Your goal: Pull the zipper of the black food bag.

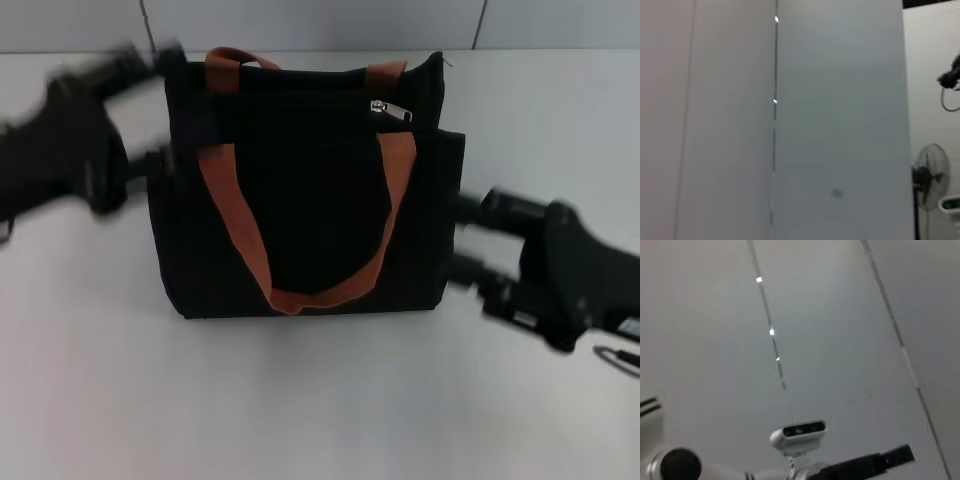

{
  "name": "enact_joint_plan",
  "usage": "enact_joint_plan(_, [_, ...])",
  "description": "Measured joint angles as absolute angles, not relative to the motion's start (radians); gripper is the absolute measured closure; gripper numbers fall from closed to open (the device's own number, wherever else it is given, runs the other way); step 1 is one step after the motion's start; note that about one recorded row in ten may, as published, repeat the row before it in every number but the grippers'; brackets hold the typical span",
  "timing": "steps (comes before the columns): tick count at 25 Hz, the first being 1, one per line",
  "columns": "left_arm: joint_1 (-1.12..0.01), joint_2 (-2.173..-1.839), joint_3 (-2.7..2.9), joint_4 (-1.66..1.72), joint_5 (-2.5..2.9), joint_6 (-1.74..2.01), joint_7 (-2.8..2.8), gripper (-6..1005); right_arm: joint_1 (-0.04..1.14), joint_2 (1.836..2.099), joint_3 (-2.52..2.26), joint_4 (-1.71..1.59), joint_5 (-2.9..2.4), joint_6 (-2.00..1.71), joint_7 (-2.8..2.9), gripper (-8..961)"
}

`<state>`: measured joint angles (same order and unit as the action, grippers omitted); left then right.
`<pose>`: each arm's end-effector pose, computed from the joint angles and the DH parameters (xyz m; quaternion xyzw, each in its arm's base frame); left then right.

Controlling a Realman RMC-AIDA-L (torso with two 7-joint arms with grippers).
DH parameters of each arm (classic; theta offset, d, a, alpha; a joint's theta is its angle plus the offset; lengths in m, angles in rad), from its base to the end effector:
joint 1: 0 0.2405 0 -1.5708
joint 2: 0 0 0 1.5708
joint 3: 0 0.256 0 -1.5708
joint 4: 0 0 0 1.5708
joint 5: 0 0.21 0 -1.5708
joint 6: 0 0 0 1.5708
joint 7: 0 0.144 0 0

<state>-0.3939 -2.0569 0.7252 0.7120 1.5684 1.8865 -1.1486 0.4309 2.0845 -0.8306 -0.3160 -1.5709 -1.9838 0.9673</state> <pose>-0.2399 0.2884 0.0539 -0.8876 -0.0463 -0.4316 0.1540 0.2361 0.2449 -0.0134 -0.8528 0.1011 0.5103 0.0466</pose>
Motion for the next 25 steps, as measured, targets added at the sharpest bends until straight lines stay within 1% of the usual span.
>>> enact_joint_plan(1, [-0.394, -2.057, 0.725, 0.712, 1.568, 1.886, -1.149, 297, 0.431, 2.084, -0.831, -0.316, -1.571, -1.984, 0.967, 399])
enact_joint_plan(5, [-0.333, -2.048, 0.732, 0.708, 1.756, 1.926, -1.107, 299, 0.424, 2.087, -0.858, -0.299, -1.571, -1.940, 0.919, 394])
enact_joint_plan(6, [-0.333, -2.048, 0.732, 0.708, 1.756, 1.926, -1.107, 299, 0.424, 2.087, -0.858, -0.299, -1.571, -1.940, 0.919, 392])
enact_joint_plan(7, [-0.304, -2.053, 0.733, 0.709, 1.809, 1.964, -1.026, 300, 0.423, 2.087, -0.859, -0.295, -1.572, -1.935, 0.914, 391])
enact_joint_plan(8, [-0.304, -2.053, 0.733, 0.709, 1.809, 1.964, -1.026, 300, 0.424, 2.087, -0.860, -0.292, -1.574, -1.931, 0.910, 366])
enact_joint_plan(10, [-0.260, -2.066, 0.762, 0.728, 1.847, 1.994, -0.919, 302, 0.429, 2.086, -0.876, -0.293, -1.578, -1.924, 0.910, 317])
enact_joint_plan(13, [-0.251, -2.065, 0.791, 0.719, 1.862, 1.988, -0.909, 303, 0.444, 2.083, -0.936, -0.303, -1.578, -1.909, 0.913, 243])
enact_joint_plan(15, [-0.260, -2.056, 0.806, 0.684, 1.893, 1.991, -0.937, 304, 0.470, 2.084, -0.973, -0.312, -1.582, -1.871, 0.943, 241])
enact_joint_plan(19, [-0.263, -2.049, 0.806, 0.675, 1.908, 1.998, -0.962, 301, 0.507, 2.086, -1.021, -0.318, -1.588, -1.836, 0.953, 239])
enact_joint_plan(25, [-0.263, -2.057, 0.803, 0.674, 1.943, 1.987, -0.970, 297, 0.539, 2.087, -1.083, -0.319, -1.589, -1.789, 0.976, 239])
